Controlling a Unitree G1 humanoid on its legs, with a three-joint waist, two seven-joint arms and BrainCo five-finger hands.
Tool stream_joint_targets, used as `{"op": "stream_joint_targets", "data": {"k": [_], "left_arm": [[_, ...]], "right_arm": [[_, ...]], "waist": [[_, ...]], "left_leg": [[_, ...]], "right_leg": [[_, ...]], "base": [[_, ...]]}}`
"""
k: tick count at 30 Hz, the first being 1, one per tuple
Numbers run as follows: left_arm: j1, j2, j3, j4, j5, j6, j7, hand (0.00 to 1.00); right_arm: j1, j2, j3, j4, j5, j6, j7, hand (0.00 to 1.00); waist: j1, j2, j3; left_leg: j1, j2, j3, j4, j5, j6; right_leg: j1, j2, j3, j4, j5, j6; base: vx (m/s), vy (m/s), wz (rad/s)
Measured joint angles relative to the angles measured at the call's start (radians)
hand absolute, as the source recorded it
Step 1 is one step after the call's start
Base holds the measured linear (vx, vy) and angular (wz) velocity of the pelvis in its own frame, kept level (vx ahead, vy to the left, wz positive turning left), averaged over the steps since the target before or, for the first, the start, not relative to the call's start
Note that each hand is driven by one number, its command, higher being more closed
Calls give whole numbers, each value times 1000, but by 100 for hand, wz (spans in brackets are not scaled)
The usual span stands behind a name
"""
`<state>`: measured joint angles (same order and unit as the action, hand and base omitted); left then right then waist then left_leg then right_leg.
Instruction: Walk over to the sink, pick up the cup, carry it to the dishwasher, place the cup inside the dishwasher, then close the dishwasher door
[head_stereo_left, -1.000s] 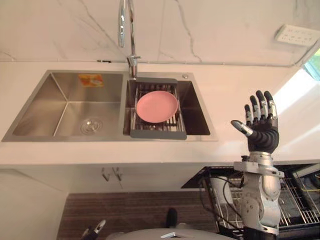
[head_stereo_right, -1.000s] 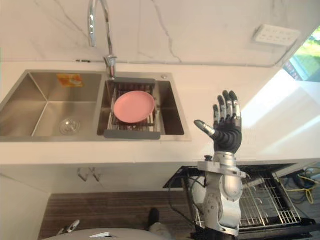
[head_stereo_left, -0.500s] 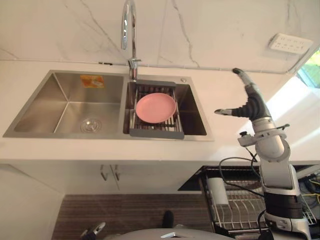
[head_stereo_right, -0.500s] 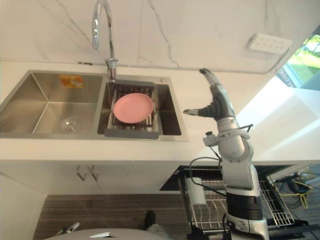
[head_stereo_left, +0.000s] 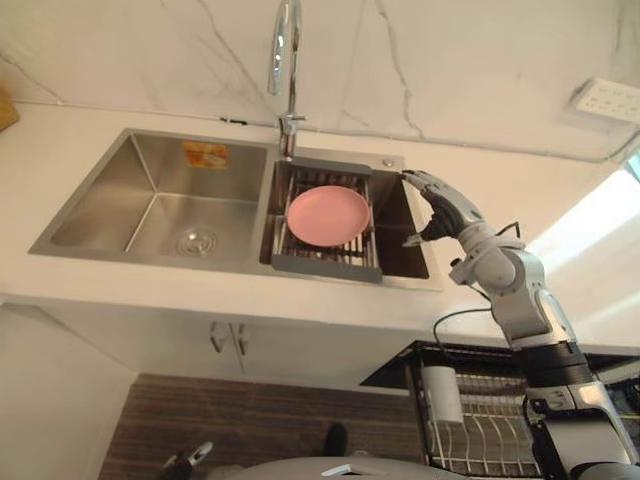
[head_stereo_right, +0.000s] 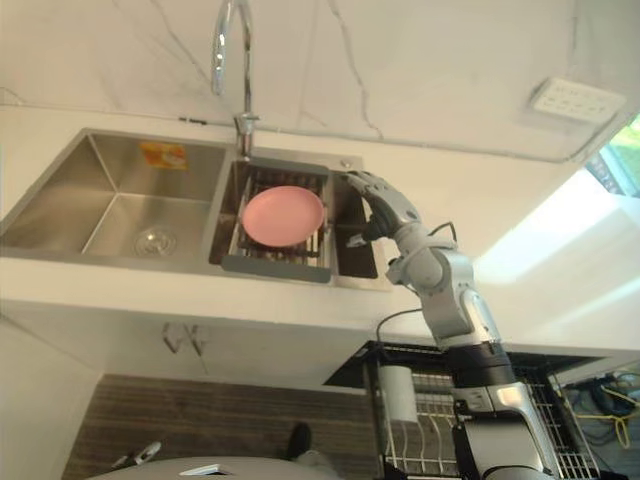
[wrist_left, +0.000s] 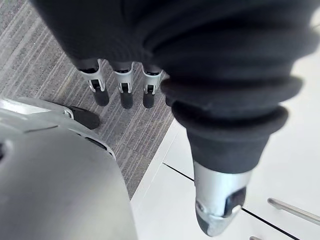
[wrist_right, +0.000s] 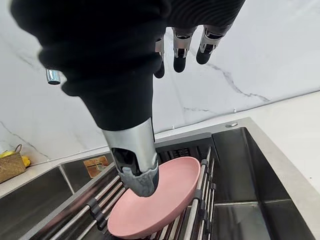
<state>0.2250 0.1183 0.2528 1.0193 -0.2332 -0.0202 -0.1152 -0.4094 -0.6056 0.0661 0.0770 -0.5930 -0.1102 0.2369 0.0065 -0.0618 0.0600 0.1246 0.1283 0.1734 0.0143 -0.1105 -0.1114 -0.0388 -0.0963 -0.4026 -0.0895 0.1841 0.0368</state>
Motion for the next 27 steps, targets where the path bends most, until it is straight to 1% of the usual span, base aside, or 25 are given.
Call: {"op": "stream_joint_targets", "data": {"k": [4,5,7,12,14,19,22,24,27], "left_arm": [[4,1,-1,-16,0,0,-1,0],[4,1,-2,-23,0,0,-1,0],[11,1,-5,-26,0,0,-1,0],[27,1,-21,-28,0,1,-2,0],[36,0,-21,-28,0,1,-2,0],[42,0,-22,-33,0,1,-4,0],[44,1,-22,-47,-1,1,-19,0],[44,1,-26,-50,-1,1,-22,0],[45,1,-32,-56,-1,1,-23,0]], "right_arm": [[-38,-23,54,64,-41,-31,-9,0],[-40,-33,62,70,-45,-41,-23,0],[-72,-35,88,105,-57,-49,-40,0],[-117,-36,92,186,-64,-52,-64,0],[-118,-36,100,218,-64,-55,-75,0],[-118,-36,129,263,-64,-60,-77,0],[-118,-36,129,267,-64,-61,-96,0],[-150,-36,153,314,-65,-61,-105,0],[-176,-35,165,337,-66,-62,-113,0]], "waist": [[7,0,0],[15,1,1],[19,2,2],[27,5,10],[35,6,13],[43,5,19],[46,6,35],[46,8,41],[51,8,43]], "left_leg": [[-1,-1,-9,0,1,0],[-3,-1,-12,0,2,0],[-3,-1,-14,0,4,0],[-17,0,-38,-1,13,-3],[-19,2,-43,-1,16,-5],[-24,0,-54,-1,18,-4],[-32,-1,-66,-1,23,-3],[-36,-1,-74,-1,25,-3],[-40,-1,-87,-1,27,-3]], "right_leg": [[5,-3,-11,0,0,1],[5,-3,-14,0,-1,1],[6,-4,-16,0,-1,1],[5,-5,-38,0,-9,2],[5,-5,-43,0,-9,1],[6,-7,-51,0,-8,0],[7,-9,-63,0,-8,0],[7,-10,-71,0,-8,0],[10,-10,-82,0,-8,0]], "base": [[5,13,8],[-13,3,4],[-17,1,5],[-20,-5,12],[-7,-3,8],[0,9,6],[-8,5,12],[-7,3,10],[-2,4,10]]}}
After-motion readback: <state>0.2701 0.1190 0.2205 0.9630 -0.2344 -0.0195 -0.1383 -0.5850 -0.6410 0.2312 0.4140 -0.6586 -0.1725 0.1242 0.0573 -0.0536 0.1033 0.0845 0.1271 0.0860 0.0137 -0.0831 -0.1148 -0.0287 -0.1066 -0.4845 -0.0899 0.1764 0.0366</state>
